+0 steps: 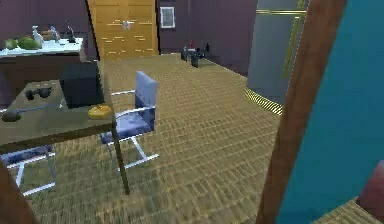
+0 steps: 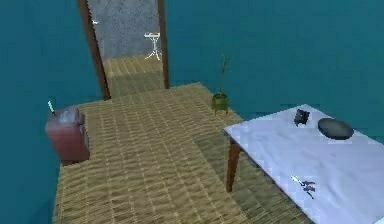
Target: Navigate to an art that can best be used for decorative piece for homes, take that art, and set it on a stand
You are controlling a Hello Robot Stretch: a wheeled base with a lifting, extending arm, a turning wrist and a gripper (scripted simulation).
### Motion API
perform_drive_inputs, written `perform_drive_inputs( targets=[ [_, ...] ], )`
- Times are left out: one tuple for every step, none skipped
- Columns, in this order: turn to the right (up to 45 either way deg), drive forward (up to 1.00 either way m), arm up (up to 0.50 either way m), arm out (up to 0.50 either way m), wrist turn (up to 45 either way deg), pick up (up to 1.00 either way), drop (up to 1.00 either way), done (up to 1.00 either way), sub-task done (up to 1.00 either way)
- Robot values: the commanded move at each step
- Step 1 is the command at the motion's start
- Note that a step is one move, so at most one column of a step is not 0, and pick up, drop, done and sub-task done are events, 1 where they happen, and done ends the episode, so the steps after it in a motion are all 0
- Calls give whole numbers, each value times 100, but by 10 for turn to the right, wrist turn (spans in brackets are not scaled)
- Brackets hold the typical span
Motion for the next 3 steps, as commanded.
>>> perform_drive_inputs(
  targets=[
    [0, 80, 0, 0, 0, 0, 0, 0, 0],
    [30, 0, 0, 0, 0, 0, 0, 0, 0],
    [0, 90, 0, 0, 0, 0, 0, 0, 0]
  ],
)
